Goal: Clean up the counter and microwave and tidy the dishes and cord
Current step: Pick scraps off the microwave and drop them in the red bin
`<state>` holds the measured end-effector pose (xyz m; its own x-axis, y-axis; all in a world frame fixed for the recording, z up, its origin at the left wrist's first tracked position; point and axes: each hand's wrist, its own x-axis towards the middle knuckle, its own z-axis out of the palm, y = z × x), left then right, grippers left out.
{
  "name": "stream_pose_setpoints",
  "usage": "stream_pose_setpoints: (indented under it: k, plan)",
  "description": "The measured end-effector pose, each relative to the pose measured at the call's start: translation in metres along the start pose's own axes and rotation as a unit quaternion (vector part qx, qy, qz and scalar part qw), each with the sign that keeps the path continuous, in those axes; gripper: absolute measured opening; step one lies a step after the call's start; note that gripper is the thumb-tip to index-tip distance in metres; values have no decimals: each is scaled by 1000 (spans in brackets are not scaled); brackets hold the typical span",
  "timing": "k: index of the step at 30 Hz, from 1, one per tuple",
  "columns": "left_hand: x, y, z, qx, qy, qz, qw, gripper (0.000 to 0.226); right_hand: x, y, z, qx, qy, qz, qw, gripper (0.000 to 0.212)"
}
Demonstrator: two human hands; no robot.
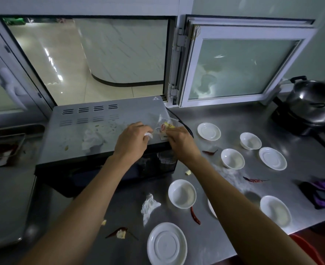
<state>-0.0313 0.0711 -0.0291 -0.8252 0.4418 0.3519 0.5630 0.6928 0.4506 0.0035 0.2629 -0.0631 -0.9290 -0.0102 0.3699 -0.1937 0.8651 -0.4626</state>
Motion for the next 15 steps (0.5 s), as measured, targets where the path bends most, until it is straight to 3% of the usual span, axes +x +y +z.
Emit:
stream_pose_setpoints:
  k: [7,15]
  plan:
    - [4,7,8,-13,-6,28,1000,22,-23,10,-21,-27,97,17,995,21]
    - [7,81,50,-41,-36,91,994,22,-98,47,-80,-81,183,52,978,28]
